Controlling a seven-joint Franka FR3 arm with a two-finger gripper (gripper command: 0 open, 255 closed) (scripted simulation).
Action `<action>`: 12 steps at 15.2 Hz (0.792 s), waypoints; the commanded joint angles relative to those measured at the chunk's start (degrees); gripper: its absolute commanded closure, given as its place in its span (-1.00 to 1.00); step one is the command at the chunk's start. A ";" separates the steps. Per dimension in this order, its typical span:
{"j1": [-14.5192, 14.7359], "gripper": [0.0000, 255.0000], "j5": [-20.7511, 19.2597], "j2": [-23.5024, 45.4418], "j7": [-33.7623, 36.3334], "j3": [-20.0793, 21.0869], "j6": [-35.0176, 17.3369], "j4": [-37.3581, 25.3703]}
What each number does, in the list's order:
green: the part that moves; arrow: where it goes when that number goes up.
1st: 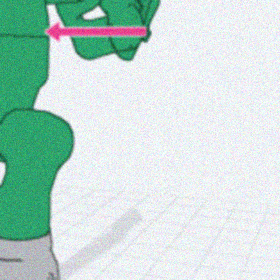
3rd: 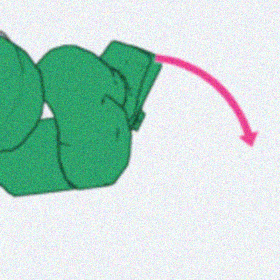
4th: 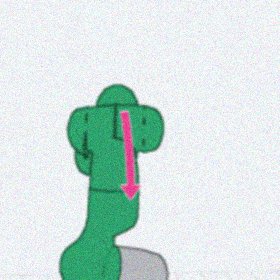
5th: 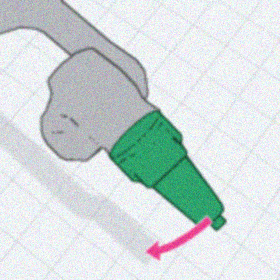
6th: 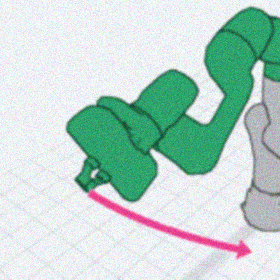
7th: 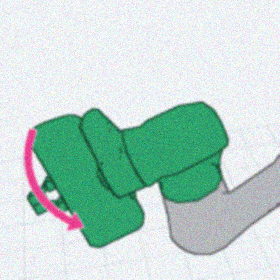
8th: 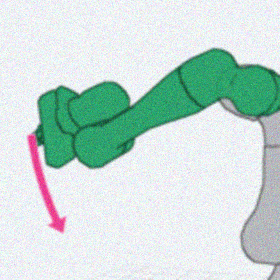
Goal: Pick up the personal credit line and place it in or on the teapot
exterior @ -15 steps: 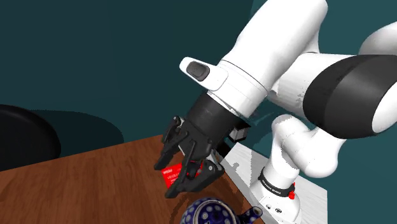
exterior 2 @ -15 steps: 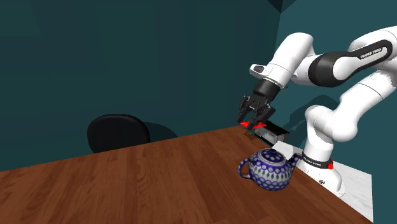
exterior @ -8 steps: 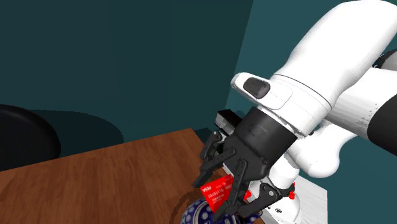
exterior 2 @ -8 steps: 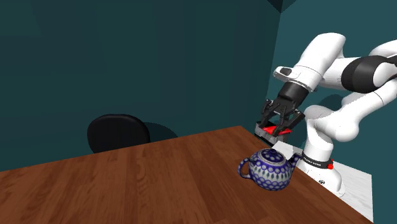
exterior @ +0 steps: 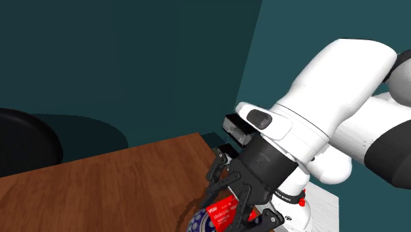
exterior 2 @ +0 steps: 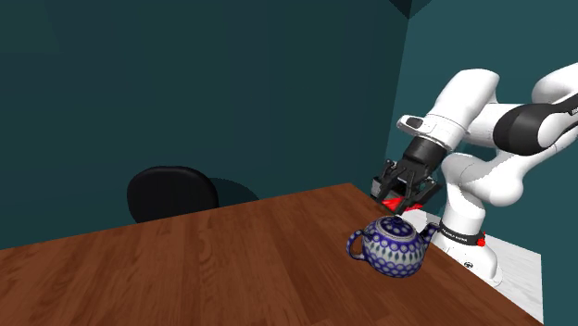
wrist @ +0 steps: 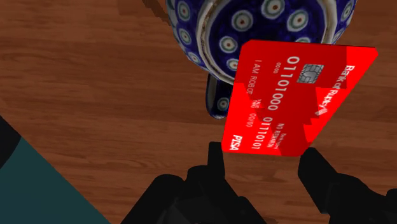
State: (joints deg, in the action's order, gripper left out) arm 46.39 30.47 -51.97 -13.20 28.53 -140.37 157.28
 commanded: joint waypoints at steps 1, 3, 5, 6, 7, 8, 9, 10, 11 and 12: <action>0.43 1.00 0.68 0.40 -0.26 0.45 -1.72 1.35; 0.83 1.00 1.40 1.04 -0.47 1.00 -3.52 2.55; 1.25 1.00 2.13 1.79 -0.69 1.55 -5.39 3.71; 1.52 1.00 2.60 2.32 -0.84 1.90 -6.60 4.41; 1.52 1.00 2.60 2.32 -0.84 1.90 -6.60 4.41; 1.52 1.00 2.60 2.32 -0.84 1.90 -6.59 4.41; 1.52 1.00 2.60 2.32 -0.84 1.90 -6.60 4.41; 1.52 1.00 2.60 2.32 -0.84 1.90 -6.60 4.41; 1.52 1.00 2.60 2.32 -0.84 1.90 -6.60 4.41; 1.52 1.00 2.60 2.32 -0.84 1.90 -6.60 4.41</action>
State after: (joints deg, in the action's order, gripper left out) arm 47.91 33.06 -49.68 -14.03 30.42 -146.93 161.67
